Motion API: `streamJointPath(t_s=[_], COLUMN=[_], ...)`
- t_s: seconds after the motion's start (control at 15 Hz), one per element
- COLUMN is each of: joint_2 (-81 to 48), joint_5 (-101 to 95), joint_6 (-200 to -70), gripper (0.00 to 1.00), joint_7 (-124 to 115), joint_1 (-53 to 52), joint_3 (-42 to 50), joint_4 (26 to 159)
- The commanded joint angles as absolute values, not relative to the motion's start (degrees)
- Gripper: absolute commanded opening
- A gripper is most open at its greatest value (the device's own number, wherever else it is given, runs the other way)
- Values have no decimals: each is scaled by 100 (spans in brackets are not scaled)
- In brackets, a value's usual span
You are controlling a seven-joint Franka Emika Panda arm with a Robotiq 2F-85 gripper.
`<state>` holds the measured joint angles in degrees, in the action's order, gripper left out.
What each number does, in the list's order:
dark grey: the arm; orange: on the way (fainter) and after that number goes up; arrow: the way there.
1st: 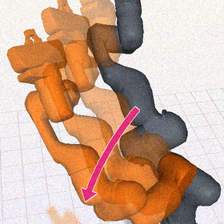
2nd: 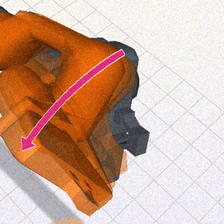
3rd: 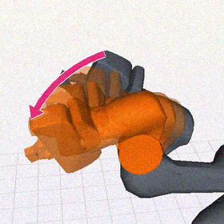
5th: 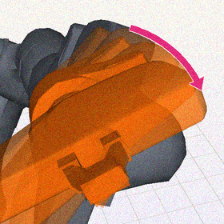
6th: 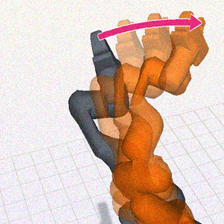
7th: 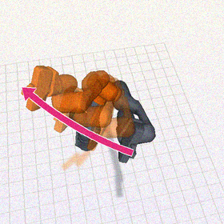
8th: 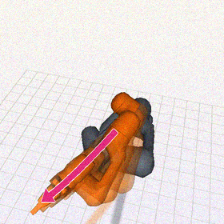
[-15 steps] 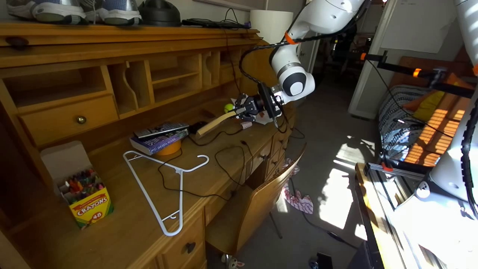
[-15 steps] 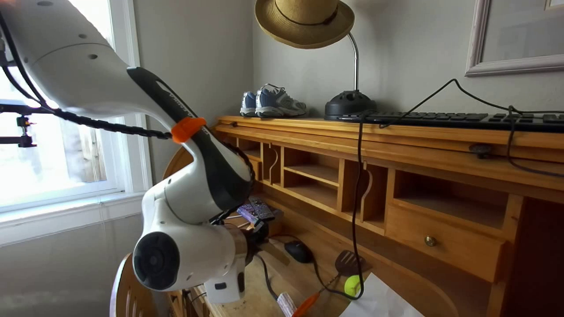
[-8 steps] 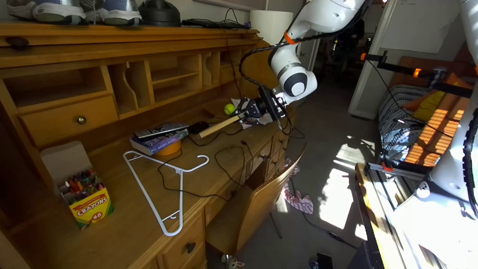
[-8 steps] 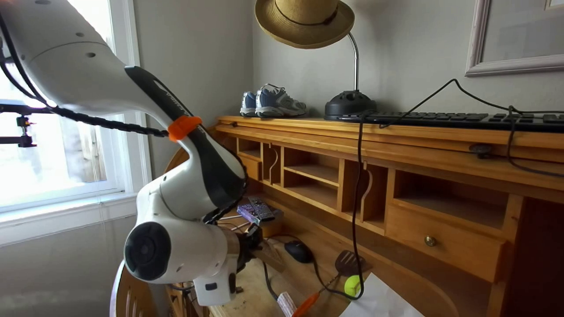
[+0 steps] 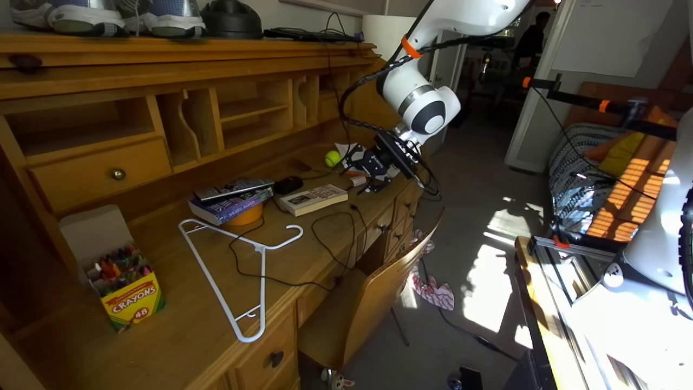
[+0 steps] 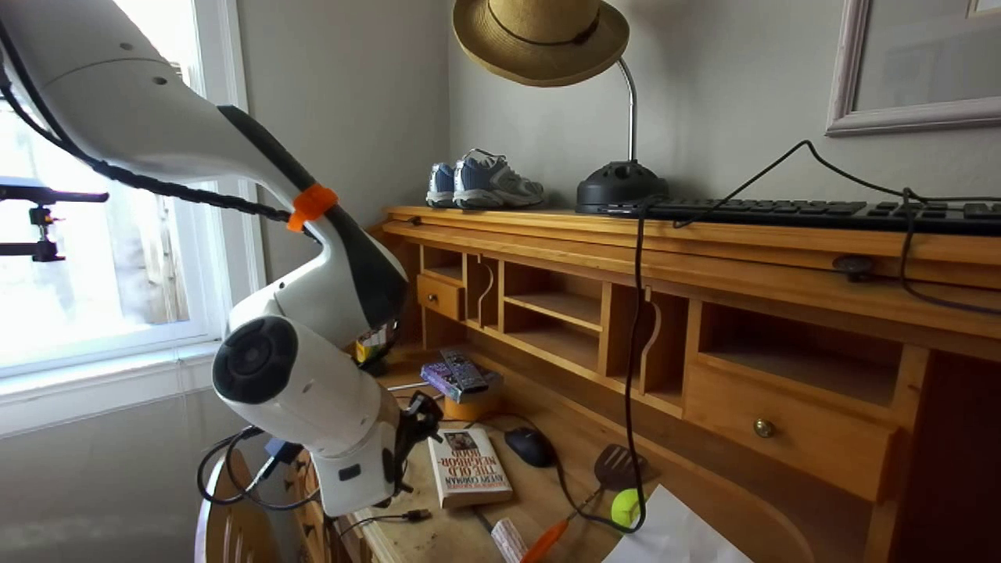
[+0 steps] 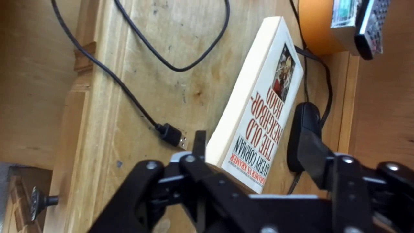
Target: Put the white book on the desktop.
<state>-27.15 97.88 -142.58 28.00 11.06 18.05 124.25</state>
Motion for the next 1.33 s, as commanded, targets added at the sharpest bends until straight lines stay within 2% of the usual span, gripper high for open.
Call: streamJointPath(t_s=[0.0, 0.27, 0.47, 0.93, 1.0, 1.27], joint_2=[-2035, -1207, -696, 335, 447, 1149], joint_5=[8917, 7586, 6184, 2907, 2441, 650], joint_6=[-14744, -15226, -14721, -14800, -14771, -14231], gripper=[100, 100, 99, 100, 100, 100], joint_7=[2546, 2330, 2132, 2230, 2213, 2182], joint_1=[973, 1034, 832, 697, 1237, 1618], joint_3=[1845, 1895, 2403, 3157, 2690, 2451], joint_4=[13017, 13504, 13781, 14073, 14003, 13781])
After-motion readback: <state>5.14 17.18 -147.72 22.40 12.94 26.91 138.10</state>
